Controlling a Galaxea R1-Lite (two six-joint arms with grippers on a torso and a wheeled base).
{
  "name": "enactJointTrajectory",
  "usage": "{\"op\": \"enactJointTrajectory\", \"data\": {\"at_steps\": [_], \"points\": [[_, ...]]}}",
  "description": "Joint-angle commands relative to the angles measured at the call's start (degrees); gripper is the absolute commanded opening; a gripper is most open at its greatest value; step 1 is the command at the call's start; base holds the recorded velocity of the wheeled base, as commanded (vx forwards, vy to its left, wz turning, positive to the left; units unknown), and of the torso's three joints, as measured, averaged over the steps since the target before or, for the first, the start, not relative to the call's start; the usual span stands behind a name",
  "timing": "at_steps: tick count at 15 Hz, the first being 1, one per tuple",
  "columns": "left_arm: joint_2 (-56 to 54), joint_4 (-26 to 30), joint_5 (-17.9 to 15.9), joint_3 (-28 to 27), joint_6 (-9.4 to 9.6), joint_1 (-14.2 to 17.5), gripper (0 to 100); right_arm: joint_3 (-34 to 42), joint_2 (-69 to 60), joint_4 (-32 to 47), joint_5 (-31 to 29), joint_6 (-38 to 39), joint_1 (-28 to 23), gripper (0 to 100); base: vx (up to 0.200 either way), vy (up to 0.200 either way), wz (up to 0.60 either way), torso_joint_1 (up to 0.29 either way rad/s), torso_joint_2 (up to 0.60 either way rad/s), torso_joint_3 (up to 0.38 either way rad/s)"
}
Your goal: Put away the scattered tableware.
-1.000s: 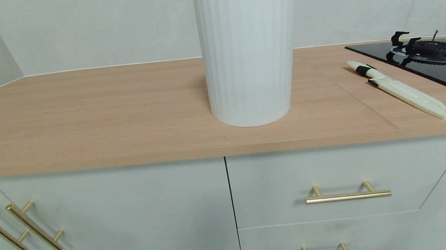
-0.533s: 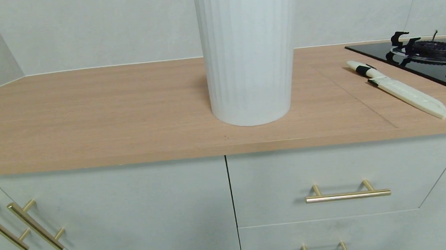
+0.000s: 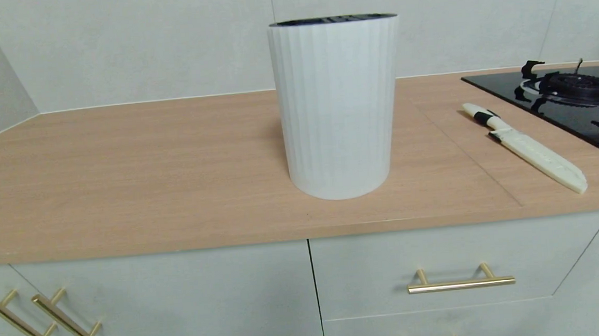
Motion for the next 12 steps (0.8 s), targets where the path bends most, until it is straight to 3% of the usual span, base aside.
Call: {"op": "enactJointTrajectory", "data": {"at_steps": [1, 12], "points": [[0.09, -0.01, 0.0, 0.0, -0.01, 0.02, 100, 0.0, 0.07, -0.08, 0.03, -0.08, 0.02, 100, 0.0, 0.0, 0.0, 0.134, -0.52, -0.315], [0.09, -0.01, 0.0, 0.0, -0.01, 0.02, 100, 0.0, 0.07, 0.01, 0.03, 0.0, 0.02, 100, 0.0, 0.0, 0.0, 0.186, -0.48, -0.293]]}}
